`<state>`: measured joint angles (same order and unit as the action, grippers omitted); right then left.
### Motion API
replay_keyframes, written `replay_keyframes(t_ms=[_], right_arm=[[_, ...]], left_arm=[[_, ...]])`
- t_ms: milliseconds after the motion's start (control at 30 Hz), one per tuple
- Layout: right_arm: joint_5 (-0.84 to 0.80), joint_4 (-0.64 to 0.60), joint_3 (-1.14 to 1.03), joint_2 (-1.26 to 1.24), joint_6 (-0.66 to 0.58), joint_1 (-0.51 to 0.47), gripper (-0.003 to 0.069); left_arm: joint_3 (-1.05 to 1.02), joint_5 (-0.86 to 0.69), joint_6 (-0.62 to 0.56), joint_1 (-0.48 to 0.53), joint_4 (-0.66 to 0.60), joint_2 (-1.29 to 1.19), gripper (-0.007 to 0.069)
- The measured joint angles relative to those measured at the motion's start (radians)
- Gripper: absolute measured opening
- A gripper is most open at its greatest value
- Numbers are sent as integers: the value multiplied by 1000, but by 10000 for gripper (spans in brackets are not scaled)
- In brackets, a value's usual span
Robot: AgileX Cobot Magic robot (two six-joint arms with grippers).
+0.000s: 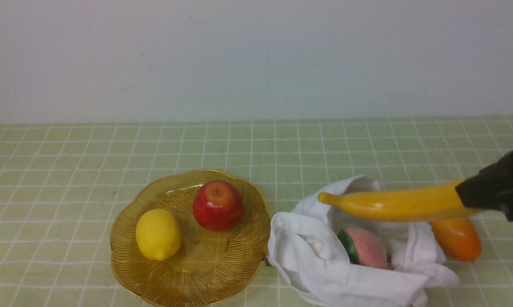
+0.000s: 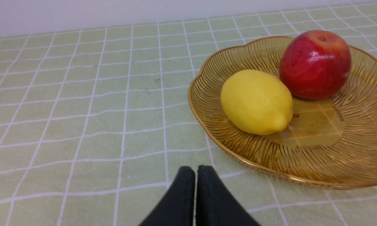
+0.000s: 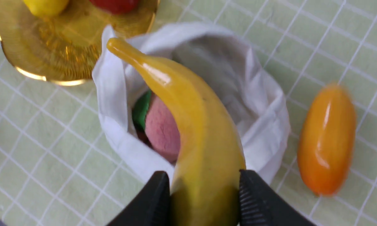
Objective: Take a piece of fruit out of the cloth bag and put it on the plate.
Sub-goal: Use the right arm to put the banana into the empty plate on the right
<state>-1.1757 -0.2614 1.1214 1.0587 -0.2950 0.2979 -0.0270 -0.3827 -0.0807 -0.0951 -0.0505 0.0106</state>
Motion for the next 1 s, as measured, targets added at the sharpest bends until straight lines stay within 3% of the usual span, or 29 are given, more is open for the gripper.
replay_keyframes(t_ms=[133, 300, 500, 800, 1000], right_arm=[[46, -63, 32, 0, -24, 0, 263], [90, -333, 40, 63, -182, 2, 263], [134, -504, 40, 201, -365, 57, 263], [265, -440, 142, 494, -453, 287, 263], [312, -392, 239, 659, -437, 343, 263]], left_arm=[[0, 0, 0, 0, 0, 0, -8], [0, 0, 0, 0, 0, 0, -8], [0, 0, 0, 0, 0, 0, -8], [0, 0, 0, 0, 0, 0, -8], [0, 0, 0, 0, 0, 0, -8]])
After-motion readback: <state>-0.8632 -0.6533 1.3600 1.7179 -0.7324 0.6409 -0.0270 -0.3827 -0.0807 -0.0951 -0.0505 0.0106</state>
